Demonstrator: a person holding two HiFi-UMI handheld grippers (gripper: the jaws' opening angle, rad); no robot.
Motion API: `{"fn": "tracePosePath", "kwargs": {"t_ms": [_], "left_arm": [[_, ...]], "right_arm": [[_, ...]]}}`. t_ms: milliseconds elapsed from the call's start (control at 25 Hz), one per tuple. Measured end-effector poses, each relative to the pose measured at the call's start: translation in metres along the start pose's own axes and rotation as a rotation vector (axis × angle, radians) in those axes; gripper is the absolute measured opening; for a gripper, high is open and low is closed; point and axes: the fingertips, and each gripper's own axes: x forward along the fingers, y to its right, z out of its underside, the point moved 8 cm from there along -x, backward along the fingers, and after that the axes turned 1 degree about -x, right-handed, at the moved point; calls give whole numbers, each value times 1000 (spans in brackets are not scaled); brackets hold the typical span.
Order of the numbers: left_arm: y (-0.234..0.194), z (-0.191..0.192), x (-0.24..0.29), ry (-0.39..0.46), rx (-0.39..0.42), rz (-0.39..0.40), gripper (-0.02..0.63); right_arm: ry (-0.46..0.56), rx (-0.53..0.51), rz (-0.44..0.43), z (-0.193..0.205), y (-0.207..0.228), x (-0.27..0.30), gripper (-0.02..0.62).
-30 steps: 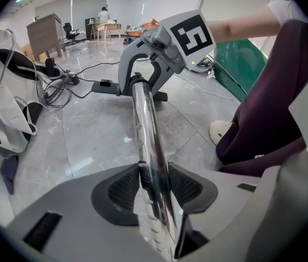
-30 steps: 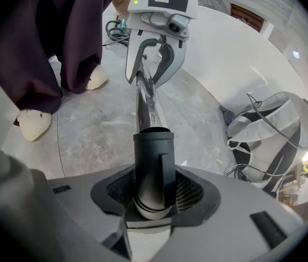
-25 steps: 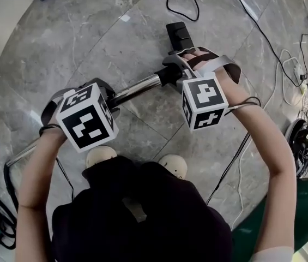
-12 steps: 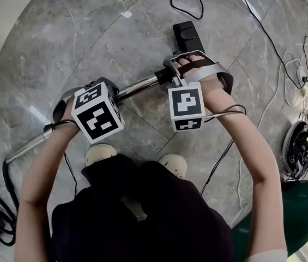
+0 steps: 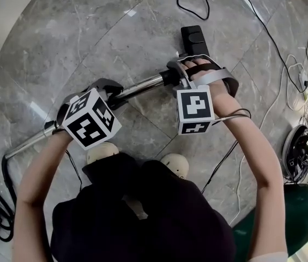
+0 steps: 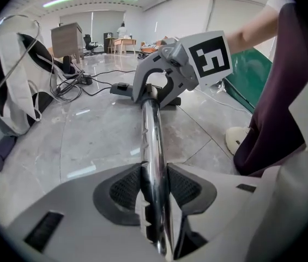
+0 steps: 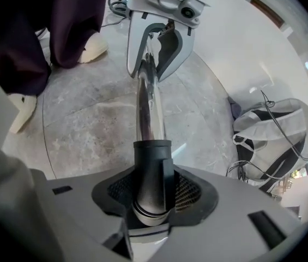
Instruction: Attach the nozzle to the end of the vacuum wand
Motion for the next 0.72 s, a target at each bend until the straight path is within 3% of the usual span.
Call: {"fn": "tracePosePath", "kwargs": {"t_ms": [320, 480, 720], "left_arm": [[-1, -1, -2, 5, 43, -2, 158], [-2, -4, -1, -9, 75, 9, 160], [-4, -4, 1, 4, 39, -11, 158]], "right_arm": [[3, -10, 10, -4, 1, -1, 173], [-16, -89, -8, -11, 4, -2, 172], [-37, -108, 0, -25, 5, 1, 172]]}}
